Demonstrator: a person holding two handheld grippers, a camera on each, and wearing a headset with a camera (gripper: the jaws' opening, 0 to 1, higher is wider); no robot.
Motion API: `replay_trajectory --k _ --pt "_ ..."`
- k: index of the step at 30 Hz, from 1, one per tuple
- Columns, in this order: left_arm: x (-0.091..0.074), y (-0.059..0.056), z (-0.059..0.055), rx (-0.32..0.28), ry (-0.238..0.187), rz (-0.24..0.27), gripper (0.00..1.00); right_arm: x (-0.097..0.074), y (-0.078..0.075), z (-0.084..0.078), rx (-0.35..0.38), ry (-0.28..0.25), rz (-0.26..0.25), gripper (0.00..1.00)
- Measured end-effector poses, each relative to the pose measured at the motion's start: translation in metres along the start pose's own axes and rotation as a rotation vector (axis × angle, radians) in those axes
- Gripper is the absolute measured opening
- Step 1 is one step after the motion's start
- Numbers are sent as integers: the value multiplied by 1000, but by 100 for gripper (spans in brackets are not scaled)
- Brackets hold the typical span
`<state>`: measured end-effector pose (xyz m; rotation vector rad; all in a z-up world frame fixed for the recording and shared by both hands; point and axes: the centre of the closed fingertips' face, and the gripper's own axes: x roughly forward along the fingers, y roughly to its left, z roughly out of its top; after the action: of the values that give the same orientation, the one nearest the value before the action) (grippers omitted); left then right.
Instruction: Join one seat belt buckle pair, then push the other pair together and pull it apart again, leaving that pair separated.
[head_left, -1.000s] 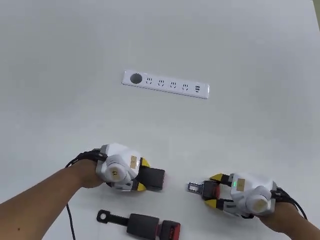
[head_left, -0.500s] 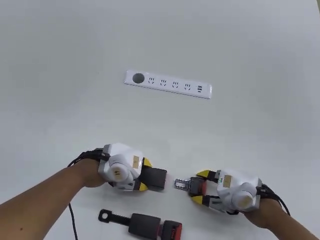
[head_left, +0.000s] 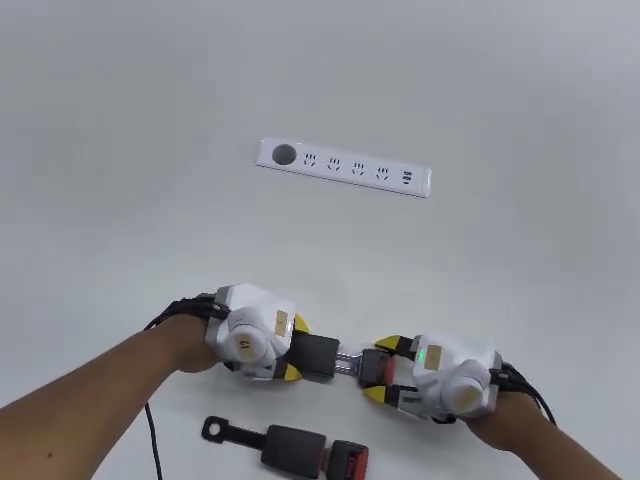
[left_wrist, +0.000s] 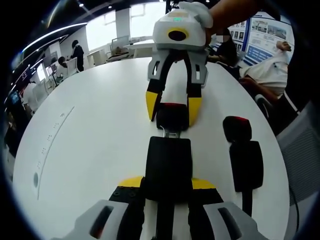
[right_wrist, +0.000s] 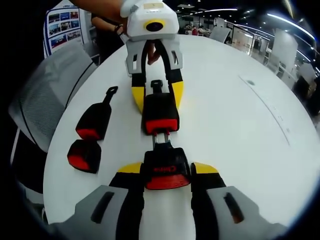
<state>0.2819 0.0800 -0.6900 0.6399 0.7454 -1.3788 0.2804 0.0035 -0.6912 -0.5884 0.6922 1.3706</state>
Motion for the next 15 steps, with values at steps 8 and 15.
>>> replay_trajectory --k 8,15 --pt "1 1 -1 -3 10 -1 33 2 -1 5 4 -11 0 34" --pt "2 2 -2 -2 14 -2 33 9 -3 10 11 -22 4 33"
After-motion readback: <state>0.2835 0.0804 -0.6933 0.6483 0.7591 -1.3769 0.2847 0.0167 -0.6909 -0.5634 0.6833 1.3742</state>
